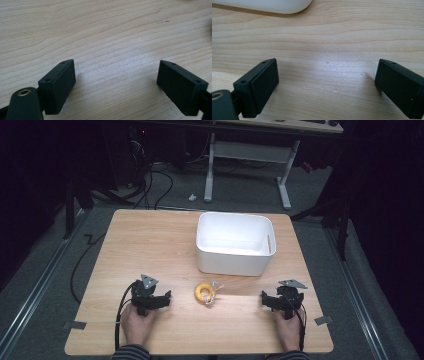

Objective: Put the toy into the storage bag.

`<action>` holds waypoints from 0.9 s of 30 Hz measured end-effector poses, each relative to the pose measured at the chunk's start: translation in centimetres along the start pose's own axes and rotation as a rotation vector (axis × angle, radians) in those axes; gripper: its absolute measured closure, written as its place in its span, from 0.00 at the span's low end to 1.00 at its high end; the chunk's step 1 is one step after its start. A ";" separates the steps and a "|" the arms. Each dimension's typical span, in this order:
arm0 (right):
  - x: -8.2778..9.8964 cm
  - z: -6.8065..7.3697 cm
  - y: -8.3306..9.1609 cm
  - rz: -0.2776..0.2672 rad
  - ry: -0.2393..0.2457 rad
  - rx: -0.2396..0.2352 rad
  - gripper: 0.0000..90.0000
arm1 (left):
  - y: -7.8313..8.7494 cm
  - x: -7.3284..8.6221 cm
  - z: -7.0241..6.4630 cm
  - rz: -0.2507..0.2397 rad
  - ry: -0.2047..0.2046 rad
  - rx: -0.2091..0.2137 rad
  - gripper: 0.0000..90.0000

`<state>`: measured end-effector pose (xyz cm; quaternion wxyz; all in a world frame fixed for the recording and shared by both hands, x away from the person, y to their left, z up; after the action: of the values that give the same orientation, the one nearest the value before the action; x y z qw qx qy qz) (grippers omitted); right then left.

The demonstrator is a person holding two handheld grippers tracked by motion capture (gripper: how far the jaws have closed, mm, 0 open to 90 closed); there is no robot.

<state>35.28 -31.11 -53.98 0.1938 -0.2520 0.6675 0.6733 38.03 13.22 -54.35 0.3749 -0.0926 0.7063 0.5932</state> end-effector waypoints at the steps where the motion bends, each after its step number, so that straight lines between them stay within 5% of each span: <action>1: 0.0 0.0 0.0 0.000 0.000 0.000 0.06 | 0.0 0.0 0.0 0.000 0.000 0.000 0.17; 27: 0.2 0.2 0.2 0.002 0.003 -0.008 0.05 | 0.0 0.0 0.0 0.000 0.002 -0.001 0.17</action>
<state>34.95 -30.89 -53.97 0.1911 -0.2533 0.6653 0.6758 38.07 13.23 -54.34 0.3741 -0.0934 0.7064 0.5936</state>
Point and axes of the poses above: each handheld gripper's, and its own axes: y roughly backward along the jaws, x roughly out of its underside, z roughly to its left, the point moved 1 cm from there along -y, roughly forward along the jaws, and after that the axes turned 7 degrees about z, right-handed, at the moved point
